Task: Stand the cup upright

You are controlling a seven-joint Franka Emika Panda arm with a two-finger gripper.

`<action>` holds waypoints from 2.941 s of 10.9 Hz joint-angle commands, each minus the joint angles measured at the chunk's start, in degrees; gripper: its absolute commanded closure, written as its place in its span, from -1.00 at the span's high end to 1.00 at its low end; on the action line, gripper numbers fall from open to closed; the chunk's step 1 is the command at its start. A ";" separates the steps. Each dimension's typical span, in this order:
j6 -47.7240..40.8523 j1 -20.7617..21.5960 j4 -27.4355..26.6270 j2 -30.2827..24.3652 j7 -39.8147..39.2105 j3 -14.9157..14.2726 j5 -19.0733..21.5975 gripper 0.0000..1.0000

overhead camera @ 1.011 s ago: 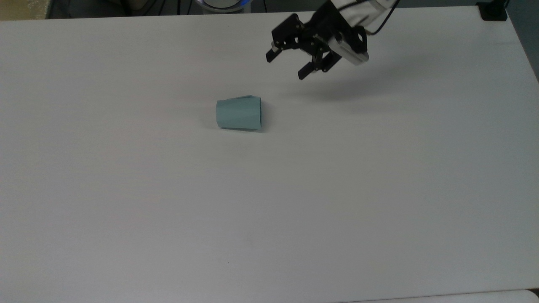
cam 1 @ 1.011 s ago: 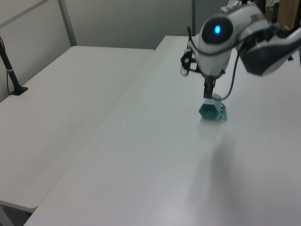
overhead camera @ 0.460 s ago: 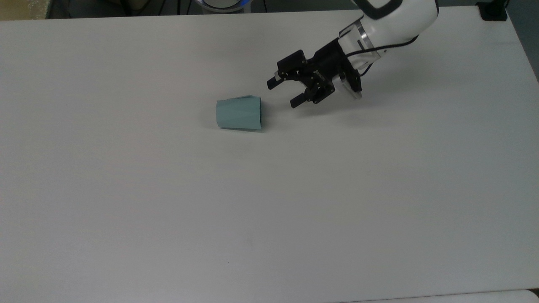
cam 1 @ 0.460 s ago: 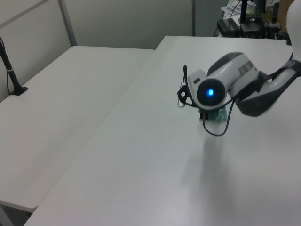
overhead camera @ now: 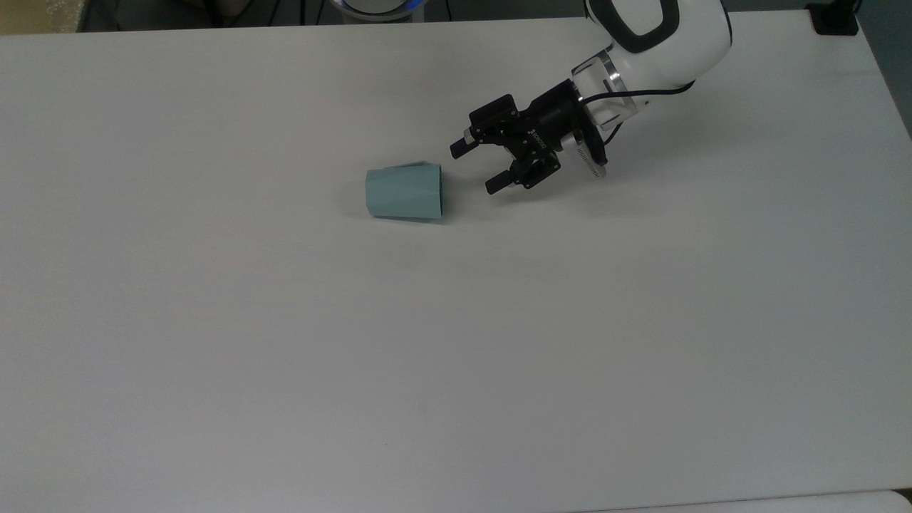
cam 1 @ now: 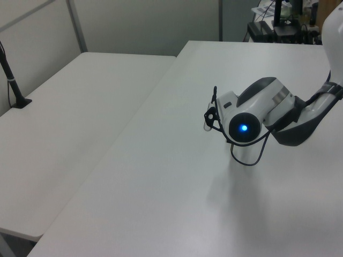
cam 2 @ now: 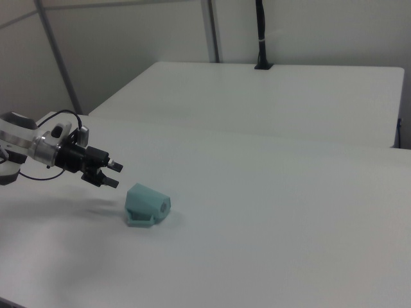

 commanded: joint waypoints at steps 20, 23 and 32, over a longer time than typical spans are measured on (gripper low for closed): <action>1.08 -6.50 -6.19 0.18 5.03 -0.30 -3.16 -1.00; 1.43 -6.68 -6.54 0.10 4.23 -0.30 -2.90 -1.00; 1.95 -13.61 -1.89 -14.21 -18.16 -0.47 15.88 -1.00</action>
